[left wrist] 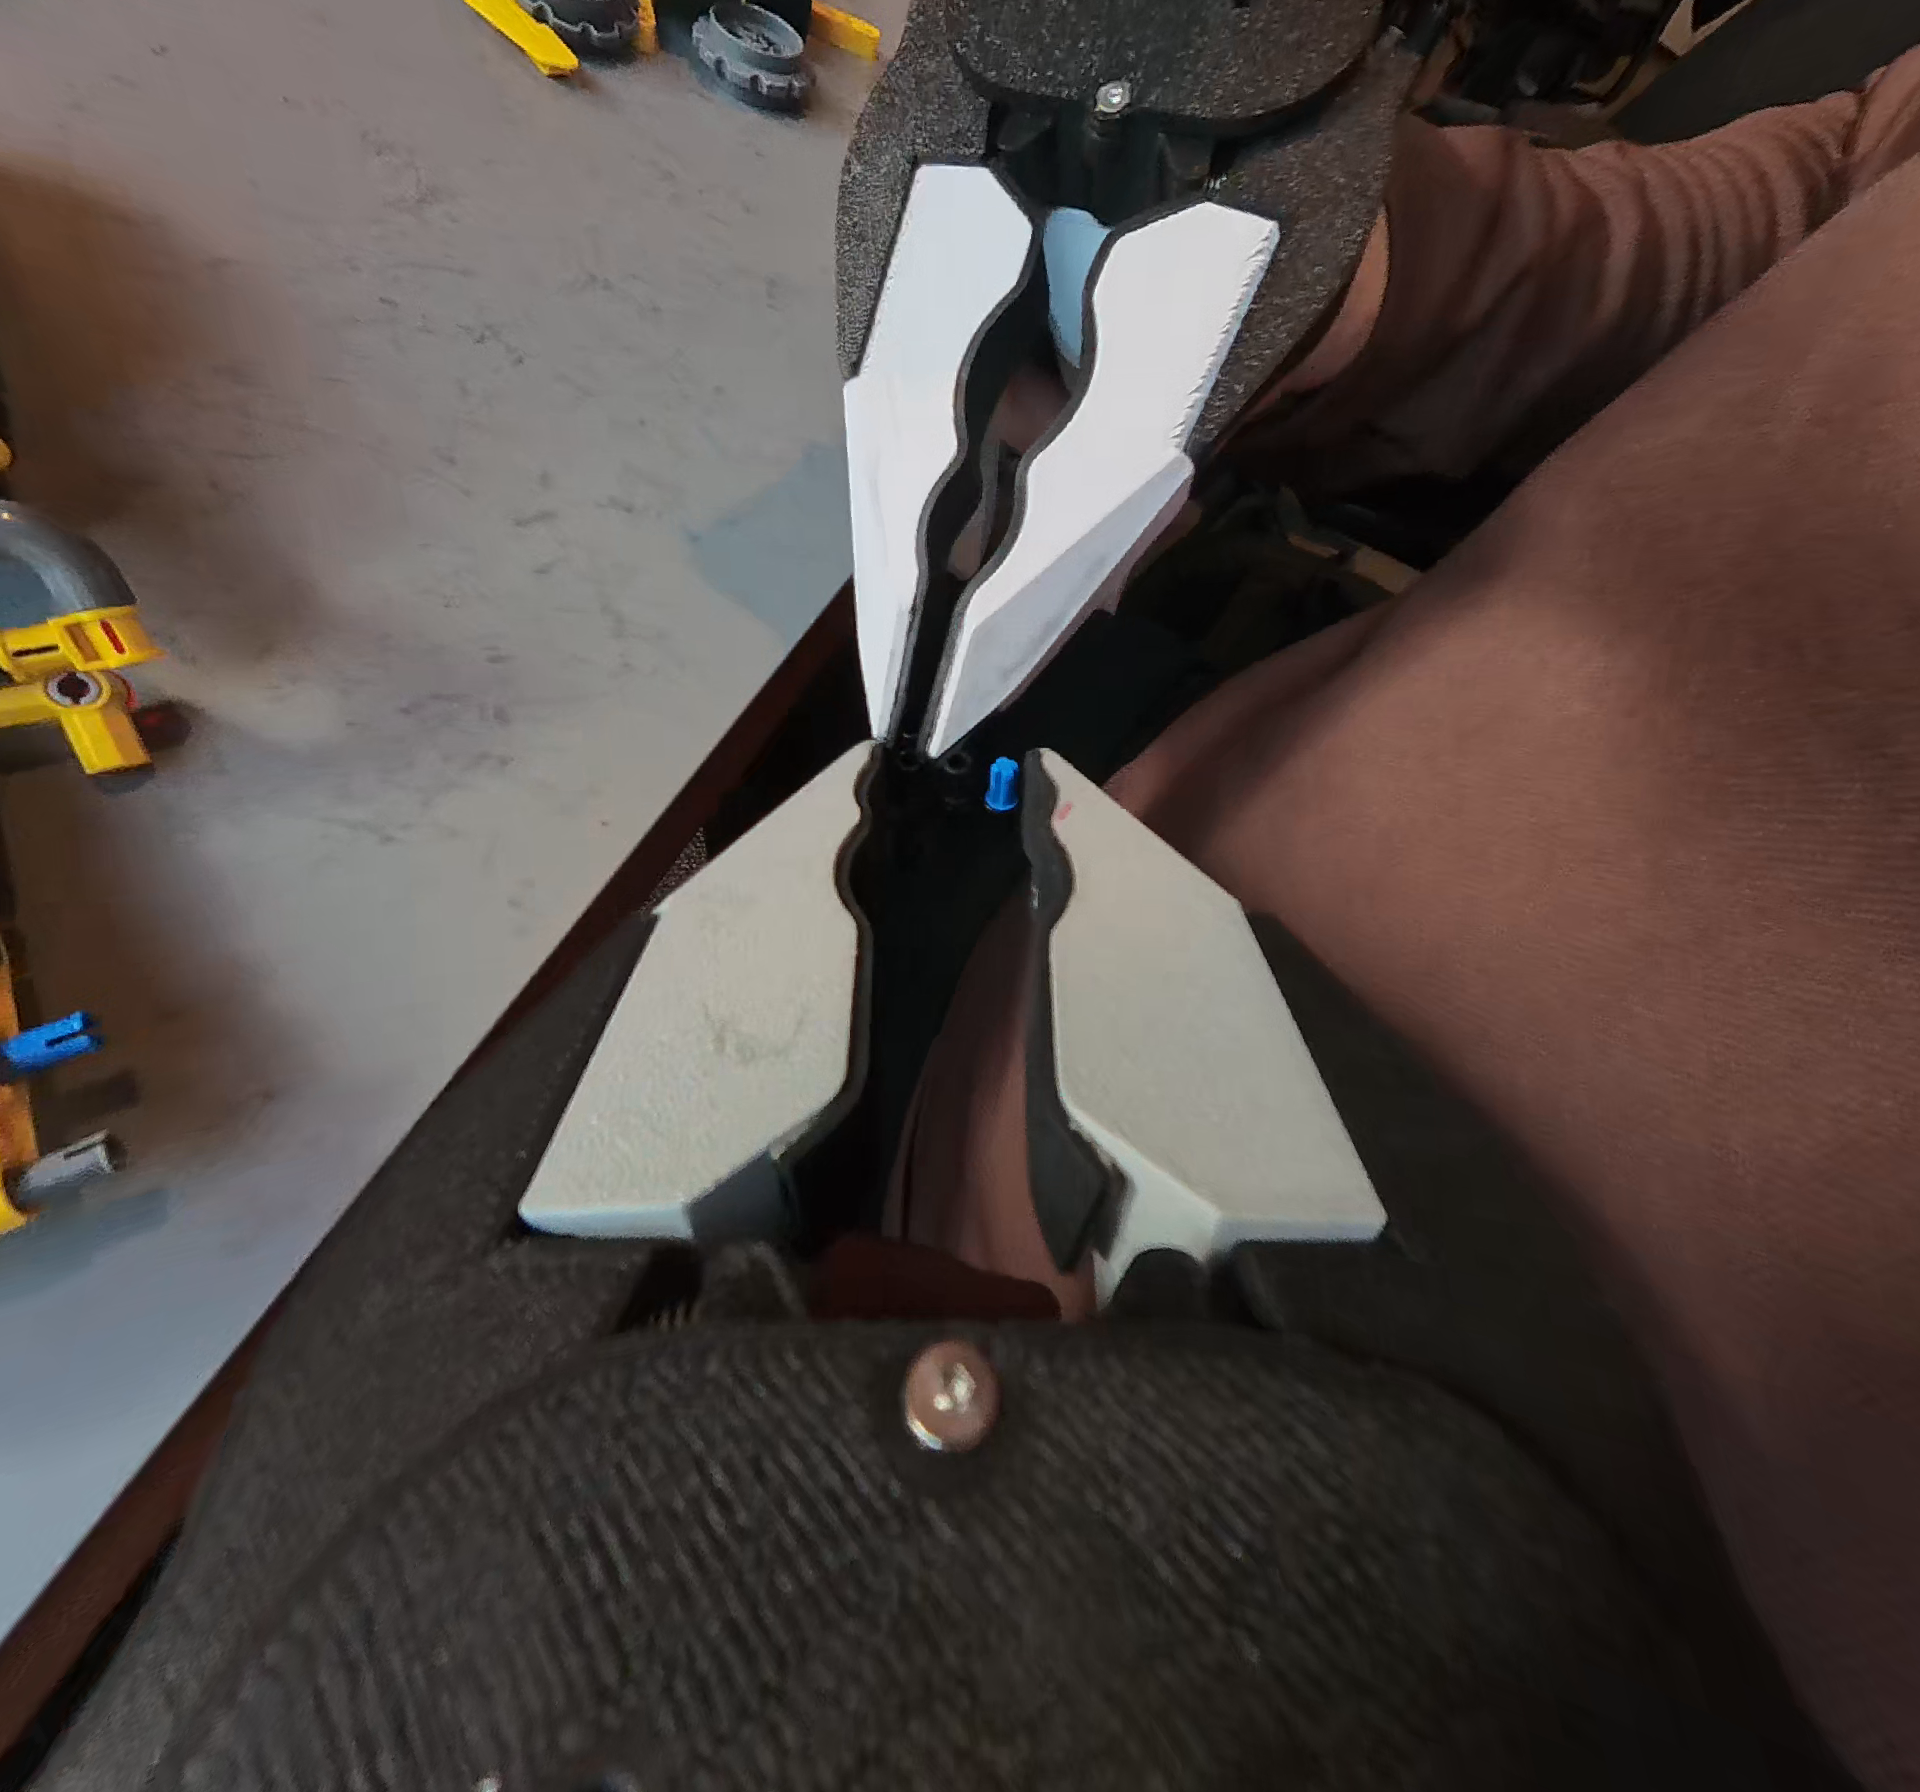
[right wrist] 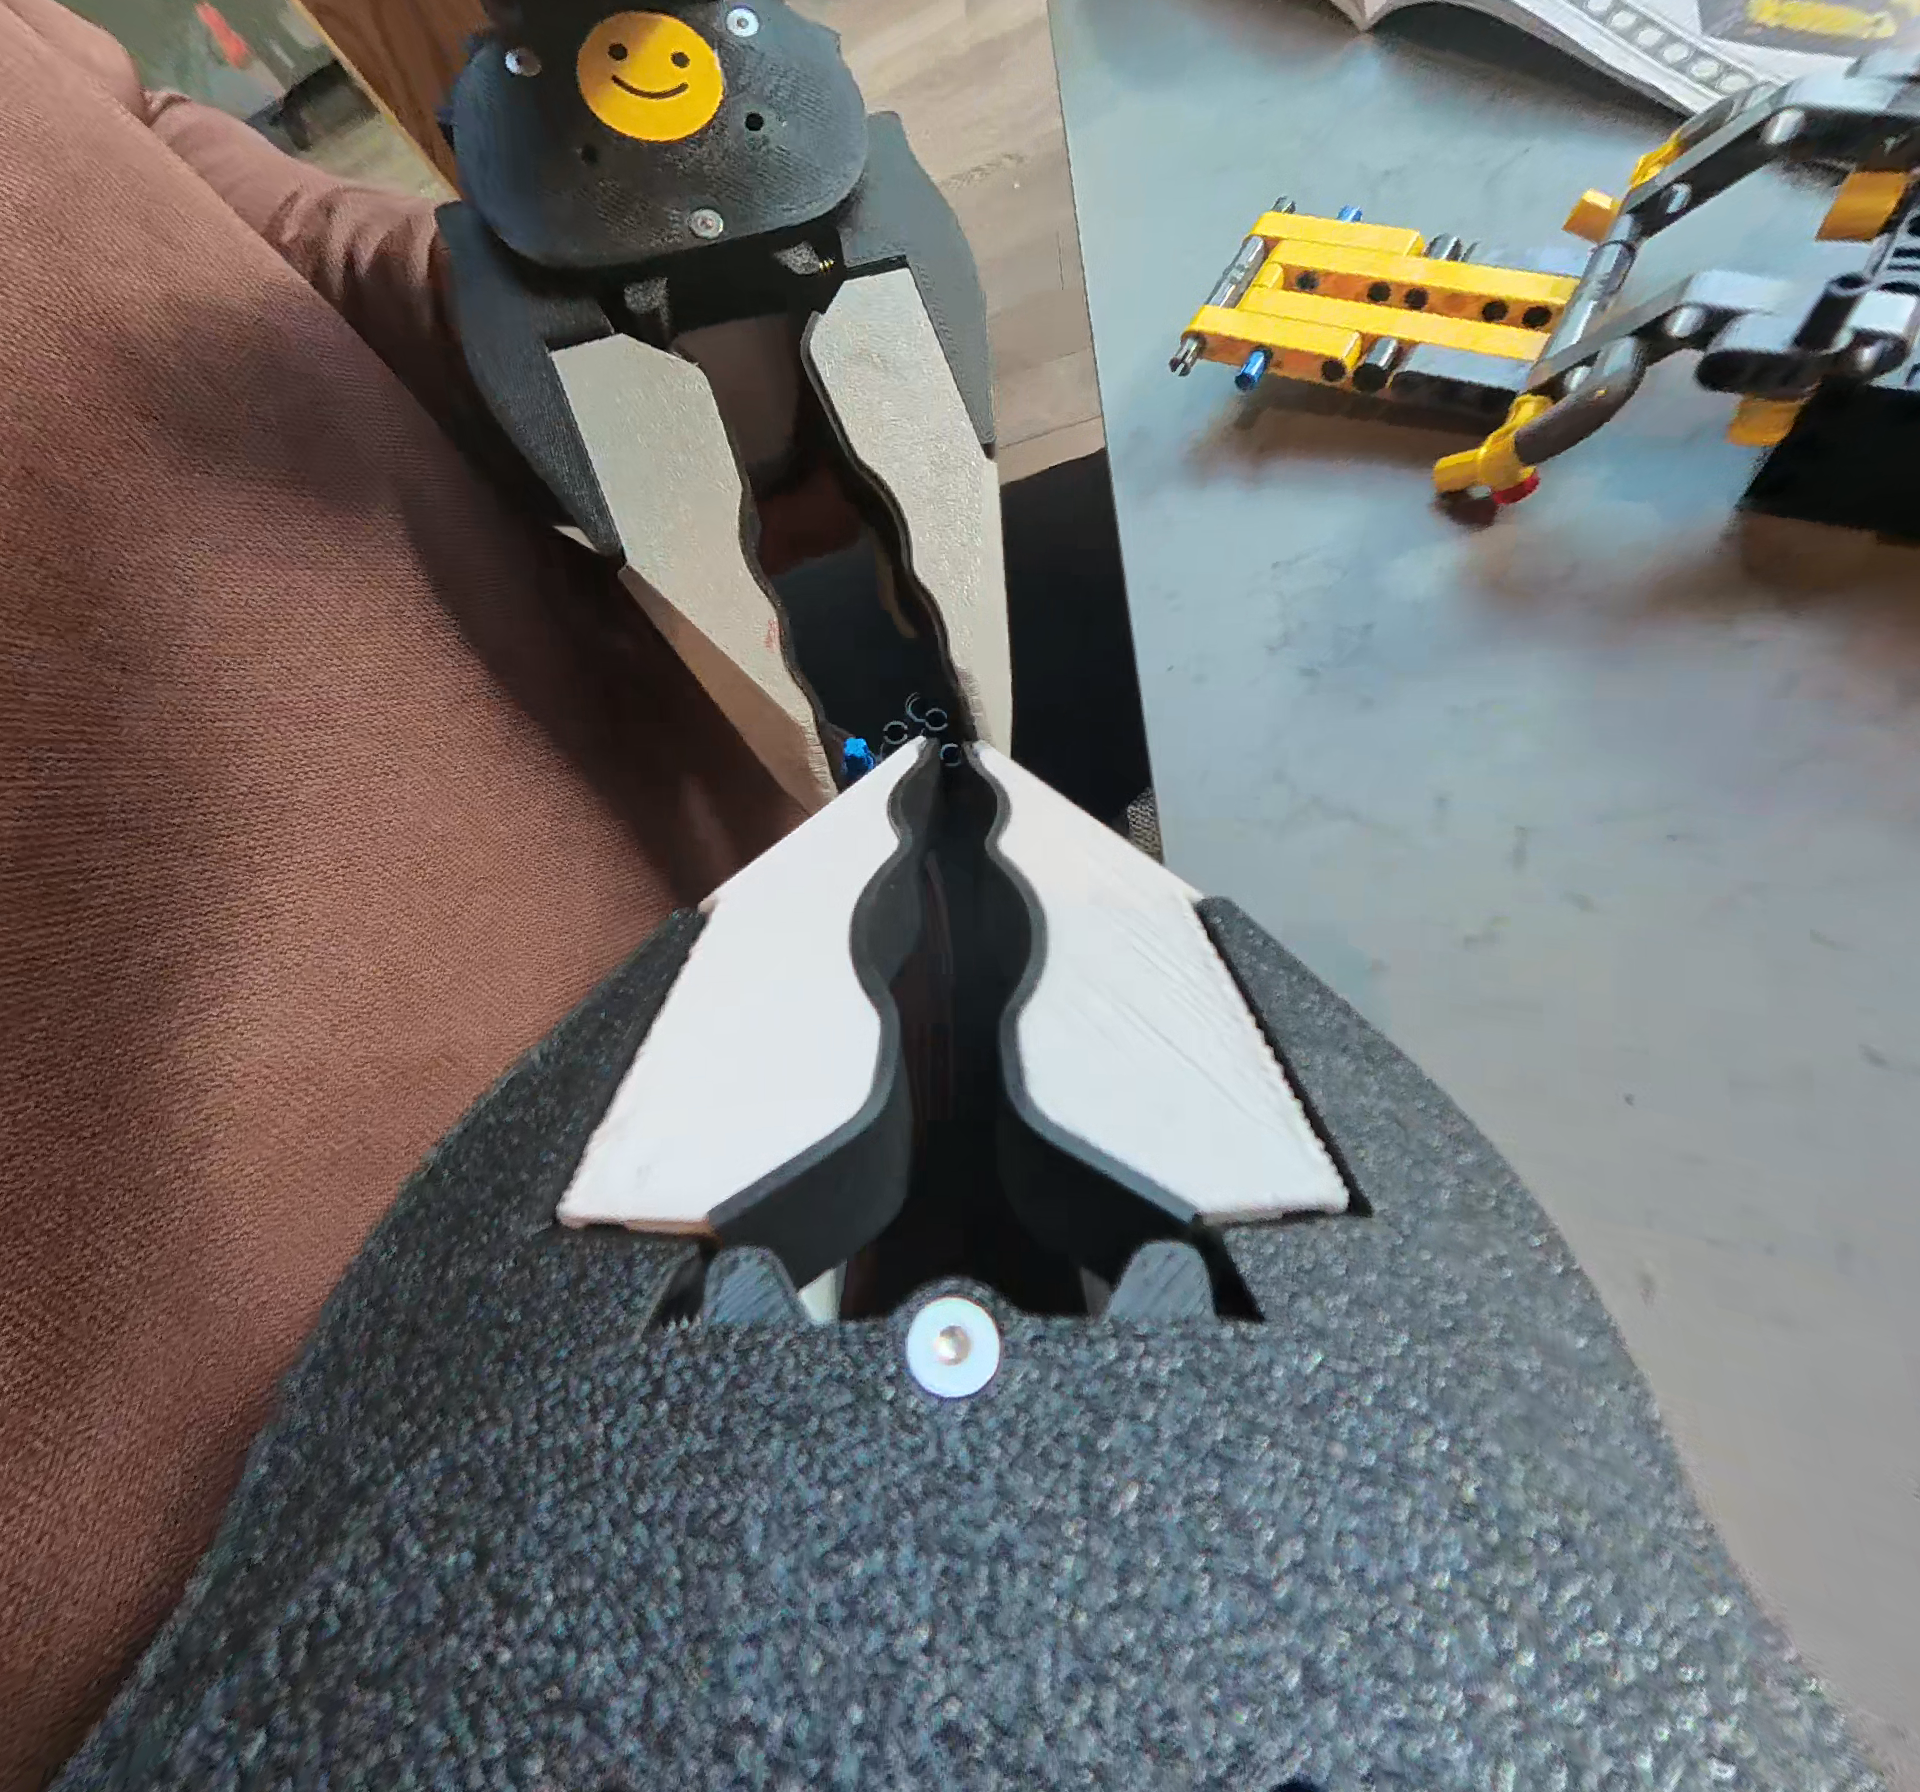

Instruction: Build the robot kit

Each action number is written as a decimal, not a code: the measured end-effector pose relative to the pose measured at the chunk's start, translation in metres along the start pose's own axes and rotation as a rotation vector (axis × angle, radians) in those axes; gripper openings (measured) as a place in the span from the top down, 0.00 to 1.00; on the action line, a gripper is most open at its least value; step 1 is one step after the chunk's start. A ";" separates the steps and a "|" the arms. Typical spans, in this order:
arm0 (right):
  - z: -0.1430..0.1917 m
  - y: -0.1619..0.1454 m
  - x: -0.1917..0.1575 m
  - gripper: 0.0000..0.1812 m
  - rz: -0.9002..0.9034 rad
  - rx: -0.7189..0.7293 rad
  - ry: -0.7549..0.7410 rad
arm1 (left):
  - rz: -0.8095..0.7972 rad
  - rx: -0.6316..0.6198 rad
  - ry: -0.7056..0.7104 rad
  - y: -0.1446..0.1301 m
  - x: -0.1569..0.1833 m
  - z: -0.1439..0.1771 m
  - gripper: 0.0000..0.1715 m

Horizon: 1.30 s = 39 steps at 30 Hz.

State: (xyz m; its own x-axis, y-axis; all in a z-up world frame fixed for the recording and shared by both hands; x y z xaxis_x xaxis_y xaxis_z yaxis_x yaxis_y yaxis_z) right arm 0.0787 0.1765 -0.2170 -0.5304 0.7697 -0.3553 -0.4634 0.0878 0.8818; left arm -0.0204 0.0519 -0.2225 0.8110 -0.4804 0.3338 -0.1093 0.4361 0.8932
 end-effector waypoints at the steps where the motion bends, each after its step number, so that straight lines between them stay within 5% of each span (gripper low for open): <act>1: -0.001 -0.001 -0.001 1.00 -0.002 0.005 -0.010 | 0.012 0.001 0.004 -0.002 0.000 0.001 0.86; 5: -0.008 -0.010 -0.005 1.00 0.020 0.015 -0.075 | 0.120 0.027 0.028 -0.016 -0.003 0.001 0.87; 9: -0.006 -0.005 -0.010 1.00 0.103 0.090 -0.146 | 0.321 0.191 0.007 -0.016 -0.007 0.005 0.87; 15: 0.003 0.017 0.002 1.00 0.044 0.281 -0.223 | 0.286 0.331 0.100 0.013 -0.015 0.007 0.87; 31: 0.014 0.034 0.036 1.00 -0.464 0.670 -0.023 | 0.407 0.520 0.056 0.049 -0.033 0.004 0.87; 39: 0.010 0.033 0.045 1.00 -0.545 0.706 -0.011 | 0.468 0.528 0.057 0.048 -0.041 0.002 0.87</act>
State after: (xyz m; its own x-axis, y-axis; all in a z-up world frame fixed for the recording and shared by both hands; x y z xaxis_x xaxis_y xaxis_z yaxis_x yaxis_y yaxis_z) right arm 0.0471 0.2202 -0.2008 -0.3552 0.5132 -0.7813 -0.1019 0.8096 0.5781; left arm -0.0601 0.0915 -0.1927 0.6380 -0.2858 0.7150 -0.7061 0.1532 0.6914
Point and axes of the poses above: each gripper's, where its closed fingertips meet, z back along the fingers, y out of its top, x = y × z across the jaws, the point moved 10 cm from there along z, back along the fingers, and after that the axes turned 11 degrees about x, right-handed, at the moved point
